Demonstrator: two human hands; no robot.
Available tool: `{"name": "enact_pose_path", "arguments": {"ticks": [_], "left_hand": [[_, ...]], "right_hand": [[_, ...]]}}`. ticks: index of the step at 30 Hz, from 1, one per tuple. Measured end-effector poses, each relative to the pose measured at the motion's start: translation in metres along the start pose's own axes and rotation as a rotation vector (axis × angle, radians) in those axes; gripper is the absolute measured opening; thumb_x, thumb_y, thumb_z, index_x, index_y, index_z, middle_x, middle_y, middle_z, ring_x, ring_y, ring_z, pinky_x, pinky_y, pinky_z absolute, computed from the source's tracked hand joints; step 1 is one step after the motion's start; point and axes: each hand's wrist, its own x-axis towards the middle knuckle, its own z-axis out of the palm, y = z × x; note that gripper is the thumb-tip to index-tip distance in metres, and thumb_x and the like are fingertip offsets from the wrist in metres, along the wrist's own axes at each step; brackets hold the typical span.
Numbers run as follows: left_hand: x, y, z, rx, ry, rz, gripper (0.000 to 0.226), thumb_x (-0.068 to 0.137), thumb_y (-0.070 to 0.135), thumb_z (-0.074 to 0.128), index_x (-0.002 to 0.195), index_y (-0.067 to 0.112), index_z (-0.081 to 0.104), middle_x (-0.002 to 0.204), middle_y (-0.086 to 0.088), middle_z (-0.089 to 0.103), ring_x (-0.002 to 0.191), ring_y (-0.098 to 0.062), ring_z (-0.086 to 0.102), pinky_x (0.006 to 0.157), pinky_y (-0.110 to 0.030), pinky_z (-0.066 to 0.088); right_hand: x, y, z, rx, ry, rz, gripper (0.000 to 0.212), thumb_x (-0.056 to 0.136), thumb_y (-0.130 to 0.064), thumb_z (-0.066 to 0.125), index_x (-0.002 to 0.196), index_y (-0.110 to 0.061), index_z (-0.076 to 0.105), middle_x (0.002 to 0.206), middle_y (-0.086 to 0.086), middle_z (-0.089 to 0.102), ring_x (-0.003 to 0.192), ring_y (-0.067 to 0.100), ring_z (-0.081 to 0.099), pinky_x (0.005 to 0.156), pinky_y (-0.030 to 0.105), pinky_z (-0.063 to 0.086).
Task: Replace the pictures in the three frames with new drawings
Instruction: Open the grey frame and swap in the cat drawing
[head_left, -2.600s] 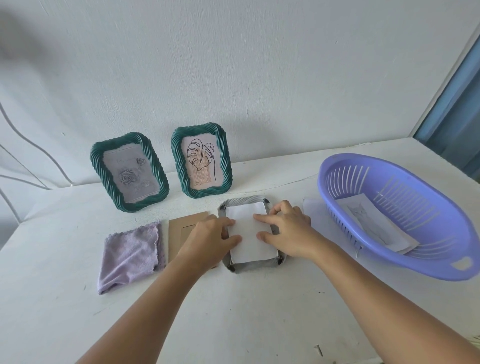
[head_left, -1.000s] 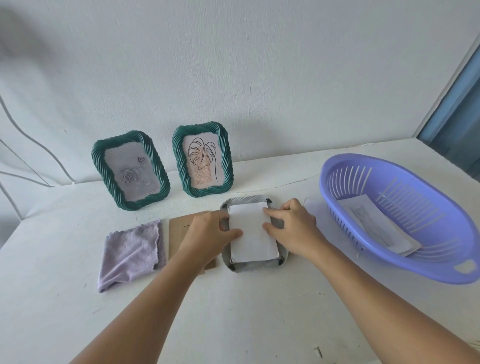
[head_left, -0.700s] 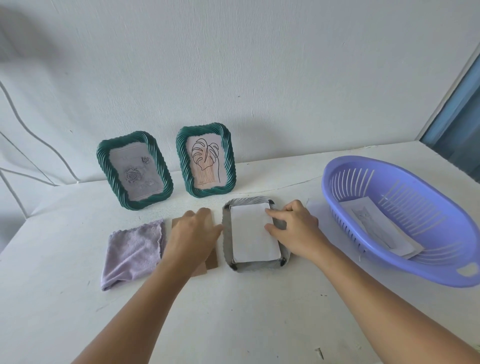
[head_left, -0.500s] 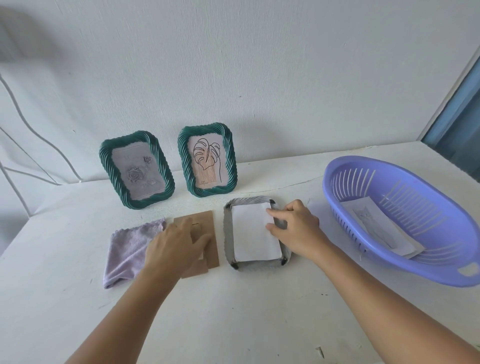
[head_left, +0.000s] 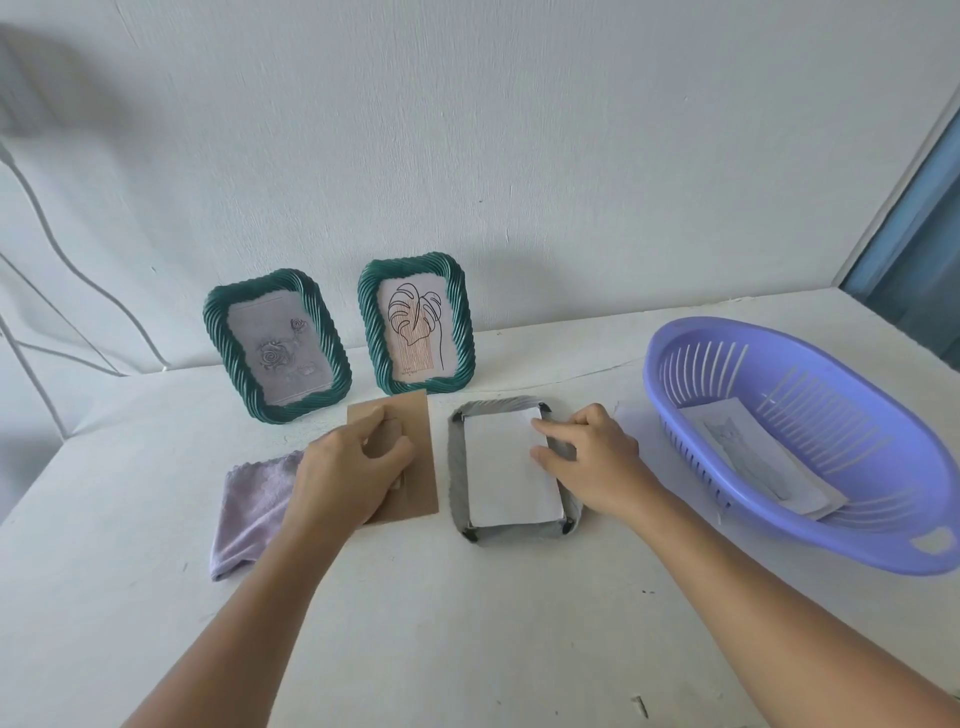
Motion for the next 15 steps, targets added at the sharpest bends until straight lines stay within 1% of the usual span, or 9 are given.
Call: {"name": "enact_pose_path", "arguments": {"ticks": [4,6,8,10,11,13,14,15], "left_hand": [[-0.003,0.023,-0.002,-0.102,0.022,0.059,0.044,0.083,0.047,0.069,0.127,0.047,0.065,0.086,0.014,0.067,0.090,-0.018,0.061,0.080,-0.033,0.049],[-0.005,0.037,0.004,-0.141,0.002,0.091,0.044,0.084,0.045,0.070,0.128,0.045,0.065,0.087,0.011,0.068,0.089,-0.018,0.061,0.078,-0.031,0.047],[-0.007,0.051,0.013,-0.164,-0.007,0.125,0.046,0.085,0.044,0.070,0.130,0.040,0.065,0.091,0.007,0.069,0.090,-0.017,0.061,0.077,-0.029,0.045],[-0.009,0.061,0.022,-0.189,-0.007,0.161,0.050,0.085,0.045,0.070,0.134,0.038,0.063,0.094,0.006,0.069,0.091,-0.015,0.061,0.077,-0.027,0.044],[-0.010,0.065,0.026,-0.205,-0.008,0.176,0.052,0.086,0.046,0.070,0.137,0.037,0.061,0.096,0.005,0.069,0.092,-0.014,0.061,0.077,-0.025,0.043],[-0.010,0.070,0.033,-0.227,-0.017,0.199,0.057,0.088,0.049,0.069,0.141,0.034,0.058,0.102,0.001,0.071,0.096,-0.016,0.062,0.078,-0.024,0.041],[-0.010,0.072,0.036,-0.232,-0.024,0.211,0.058,0.088,0.051,0.068,0.142,0.033,0.057,0.102,0.000,0.071,0.096,-0.017,0.062,0.078,-0.024,0.041],[-0.009,0.071,0.038,-0.230,-0.029,0.229,0.058,0.089,0.052,0.067,0.143,0.032,0.056,0.098,0.000,0.068,0.093,-0.017,0.061,0.077,-0.024,0.041]], "right_hand": [[-0.002,-0.009,-0.004,-0.046,0.150,-0.024,0.051,0.096,-0.062,0.051,0.145,-0.053,0.044,0.110,-0.005,0.043,0.114,0.019,0.047,0.100,0.038,0.037],[-0.002,-0.016,-0.007,0.021,0.171,-0.054,0.051,0.097,-0.061,0.049,0.147,-0.053,0.042,0.107,-0.006,0.045,0.112,0.016,0.047,0.100,0.039,0.037],[-0.005,-0.025,-0.012,0.208,0.113,-0.106,0.051,0.099,-0.057,0.049,0.149,-0.051,0.040,0.104,-0.008,0.051,0.107,0.011,0.050,0.100,0.036,0.039],[-0.009,-0.035,-0.017,0.442,-0.016,-0.118,0.054,0.100,-0.054,0.051,0.151,-0.050,0.036,0.106,-0.011,0.059,0.105,0.008,0.056,0.097,0.029,0.042],[-0.010,-0.039,-0.019,0.530,-0.068,-0.110,0.056,0.099,-0.055,0.052,0.152,-0.052,0.033,0.105,-0.010,0.063,0.106,0.008,0.059,0.097,0.027,0.044],[-0.012,-0.042,-0.020,0.662,-0.101,-0.098,0.059,0.099,-0.054,0.055,0.152,-0.055,0.029,0.098,-0.007,0.068,0.104,0.009,0.064,0.103,0.031,0.046],[-0.012,-0.043,-0.020,0.729,-0.092,-0.097,0.060,0.100,-0.047,0.057,0.153,-0.052,0.028,0.093,-0.008,0.070,0.102,0.008,0.066,0.106,0.034,0.047],[-0.013,-0.043,-0.019,0.791,-0.077,-0.101,0.061,0.102,-0.036,0.058,0.154,-0.048,0.029,0.093,-0.010,0.072,0.102,0.006,0.067,0.107,0.036,0.048]]}}
